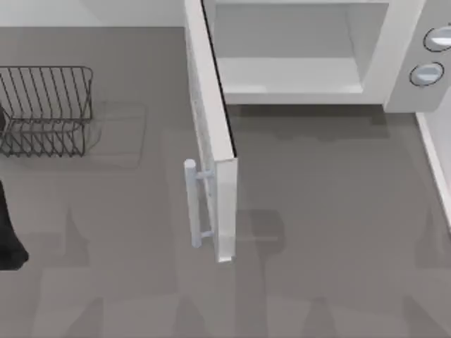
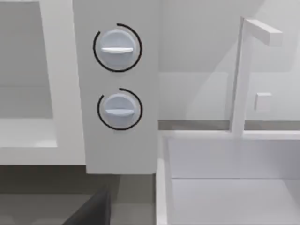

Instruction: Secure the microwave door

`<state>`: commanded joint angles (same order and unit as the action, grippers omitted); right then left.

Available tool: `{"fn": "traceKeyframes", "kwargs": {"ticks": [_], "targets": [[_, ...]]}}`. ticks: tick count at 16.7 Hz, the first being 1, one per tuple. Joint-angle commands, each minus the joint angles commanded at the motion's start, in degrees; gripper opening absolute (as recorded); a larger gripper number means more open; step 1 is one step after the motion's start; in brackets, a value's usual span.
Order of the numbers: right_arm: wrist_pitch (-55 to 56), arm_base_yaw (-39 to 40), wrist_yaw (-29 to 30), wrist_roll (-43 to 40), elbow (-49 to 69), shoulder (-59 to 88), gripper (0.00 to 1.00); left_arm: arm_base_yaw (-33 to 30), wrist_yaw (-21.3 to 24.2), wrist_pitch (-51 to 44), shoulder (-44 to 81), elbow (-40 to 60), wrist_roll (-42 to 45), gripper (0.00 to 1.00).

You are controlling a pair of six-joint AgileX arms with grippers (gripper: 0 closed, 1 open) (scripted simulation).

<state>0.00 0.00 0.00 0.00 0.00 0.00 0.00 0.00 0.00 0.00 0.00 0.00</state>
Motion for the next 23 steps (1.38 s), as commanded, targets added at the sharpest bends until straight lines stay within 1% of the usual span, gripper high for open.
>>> {"fn": "traceKeyframes", "kwargs": {"ticks": [3,5,7,10,15,23], "targets": [[0.0,0.0,0.0,0.0,0.0,0.0,1.0,-0.13,0.12,-0.38,0.47,0.38,0.22,1.0],[0.0,0.0,0.0,0.0,0.0,0.0,1.0,-0.73,0.7,-2.32,2.84,2.36,1.32,1.0],[0.0,0.0,0.0,0.0,0.0,0.0,1.0,-1.67,1.63,-5.74,6.98,6.0,3.3,1.0],[0.0,0.0,0.0,0.0,0.0,0.0,1.0,-3.46,3.54,-13.18,15.97,14.25,7.65,1.0],[0.0,0.0,0.0,0.0,0.0,0.0,1.0,-7.29,7.77,-29.52,35.79,33.37,17.49,1.0],[0.0,0.0,0.0,0.0,0.0,0.0,1.0,-14.91,16.19,-58.94,71.35,71.49,36.12,1.0]]}}
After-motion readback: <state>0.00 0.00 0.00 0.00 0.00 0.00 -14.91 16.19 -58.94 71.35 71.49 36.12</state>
